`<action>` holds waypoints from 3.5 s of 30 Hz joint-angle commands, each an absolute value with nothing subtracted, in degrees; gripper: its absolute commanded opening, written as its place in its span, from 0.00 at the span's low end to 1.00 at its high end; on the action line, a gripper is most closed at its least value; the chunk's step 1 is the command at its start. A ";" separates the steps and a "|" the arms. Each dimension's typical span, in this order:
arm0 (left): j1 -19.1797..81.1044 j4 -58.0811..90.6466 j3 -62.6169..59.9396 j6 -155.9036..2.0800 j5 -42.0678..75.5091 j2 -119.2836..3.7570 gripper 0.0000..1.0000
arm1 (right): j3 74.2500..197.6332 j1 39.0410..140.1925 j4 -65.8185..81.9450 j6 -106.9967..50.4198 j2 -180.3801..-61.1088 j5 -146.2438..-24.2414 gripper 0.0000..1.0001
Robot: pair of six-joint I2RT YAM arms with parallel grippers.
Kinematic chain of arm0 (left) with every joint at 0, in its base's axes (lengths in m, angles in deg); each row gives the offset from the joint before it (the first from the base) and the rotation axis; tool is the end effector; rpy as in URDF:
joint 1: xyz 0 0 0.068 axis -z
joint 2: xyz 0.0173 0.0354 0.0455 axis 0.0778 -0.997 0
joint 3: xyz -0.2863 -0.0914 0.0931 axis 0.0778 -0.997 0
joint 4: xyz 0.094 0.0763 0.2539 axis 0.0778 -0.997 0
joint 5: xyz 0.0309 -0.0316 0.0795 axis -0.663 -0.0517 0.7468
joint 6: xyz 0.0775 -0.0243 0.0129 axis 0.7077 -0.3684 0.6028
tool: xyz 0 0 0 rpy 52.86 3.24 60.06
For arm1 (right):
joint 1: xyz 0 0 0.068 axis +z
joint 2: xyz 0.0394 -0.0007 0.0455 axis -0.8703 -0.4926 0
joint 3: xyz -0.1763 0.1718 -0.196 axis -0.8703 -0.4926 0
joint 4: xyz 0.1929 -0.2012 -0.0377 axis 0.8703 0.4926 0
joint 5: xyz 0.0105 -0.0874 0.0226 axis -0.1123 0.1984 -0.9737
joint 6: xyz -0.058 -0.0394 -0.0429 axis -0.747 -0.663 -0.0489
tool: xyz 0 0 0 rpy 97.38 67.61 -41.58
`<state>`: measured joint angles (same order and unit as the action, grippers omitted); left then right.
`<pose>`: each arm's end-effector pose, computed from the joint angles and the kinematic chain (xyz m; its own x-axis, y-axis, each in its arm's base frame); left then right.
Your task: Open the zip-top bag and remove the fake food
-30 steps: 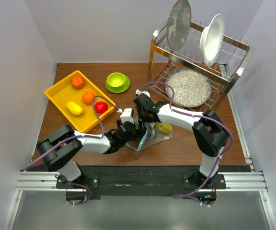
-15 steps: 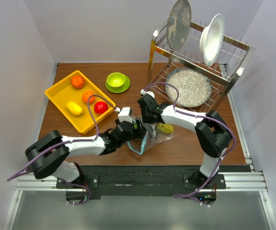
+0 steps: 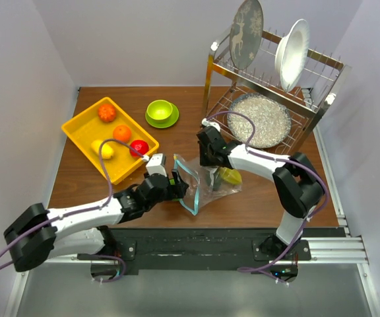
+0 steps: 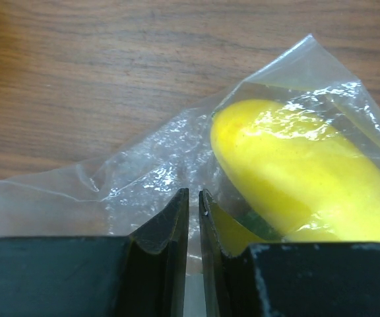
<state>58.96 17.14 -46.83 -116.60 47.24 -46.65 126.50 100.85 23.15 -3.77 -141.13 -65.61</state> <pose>0.1670 -0.1876 0.1955 -0.6533 -0.3274 -0.6826 0.1006 0.8561 -0.5069 0.3324 0.2630 0.1980 -0.7830 0.0021 -0.6220 -0.1481 0.9706 0.1897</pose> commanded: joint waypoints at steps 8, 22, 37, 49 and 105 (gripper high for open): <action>41.04 6.80 -40.91 -108.58 44.50 -35.00 0.29 | 124.91 100.57 20.74 -3.81 -136.09 -68.46 0.15; 2.46 9.08 -14.55 -103.92 38.86 -64.78 0.30 | 121.40 100.74 20.56 -5.66 -123.70 -70.30 0.16; -3.89 7.33 0.05 -95.65 44.05 -89.76 0.78 | 112.78 100.74 23.02 -10.67 -108.40 -70.83 0.35; -3.63 2.84 -2.04 -94.95 43.36 -79.58 1.00 | 111.11 100.74 23.99 -11.02 -107.69 -67.33 0.73; 57.19 46.26 -41.96 -116.13 32.45 -70.16 0.53 | 104.16 97.58 14.59 3.22 -122.89 -70.83 0.17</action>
